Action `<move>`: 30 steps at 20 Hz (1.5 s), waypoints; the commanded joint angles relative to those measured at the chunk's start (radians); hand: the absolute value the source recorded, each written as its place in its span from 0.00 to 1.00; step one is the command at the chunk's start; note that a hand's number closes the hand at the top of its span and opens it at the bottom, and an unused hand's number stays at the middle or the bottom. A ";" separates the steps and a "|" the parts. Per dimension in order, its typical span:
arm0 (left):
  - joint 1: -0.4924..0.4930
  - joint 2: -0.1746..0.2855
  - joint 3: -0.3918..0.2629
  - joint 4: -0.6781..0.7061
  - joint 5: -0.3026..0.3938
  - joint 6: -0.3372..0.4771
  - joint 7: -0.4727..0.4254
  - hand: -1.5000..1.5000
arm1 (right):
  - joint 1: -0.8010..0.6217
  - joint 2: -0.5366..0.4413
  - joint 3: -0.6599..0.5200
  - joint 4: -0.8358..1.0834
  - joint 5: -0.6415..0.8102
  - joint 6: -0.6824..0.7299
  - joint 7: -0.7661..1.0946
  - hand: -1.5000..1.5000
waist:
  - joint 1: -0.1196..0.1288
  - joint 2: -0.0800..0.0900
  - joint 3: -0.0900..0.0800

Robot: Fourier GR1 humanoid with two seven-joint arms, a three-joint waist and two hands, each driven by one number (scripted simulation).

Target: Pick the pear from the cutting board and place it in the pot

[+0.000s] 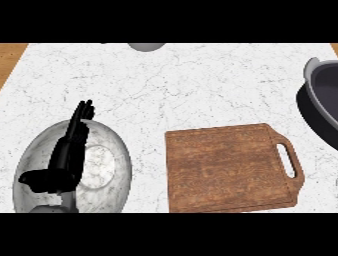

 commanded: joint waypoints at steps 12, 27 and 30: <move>-0.018 -0.012 0.016 0.021 -0.007 0.017 -0.002 0.50 | 0.098 0.120 -0.313 -0.372 -0.486 -0.358 -0.601 0.00 | -0.034 -0.011 0.000; -0.064 0.006 0.061 0.062 -0.002 -0.024 0.012 0.50 | 0.438 0.124 -0.371 -0.584 -0.865 -0.204 -0.890 0.00 | -0.031 -0.012 -0.003; -0.026 -0.026 0.036 0.043 -0.026 0.007 0.006 0.50 | 0.506 0.124 -0.424 -0.555 -0.952 -0.168 -1.007 0.00 | -0.029 -0.011 -0.002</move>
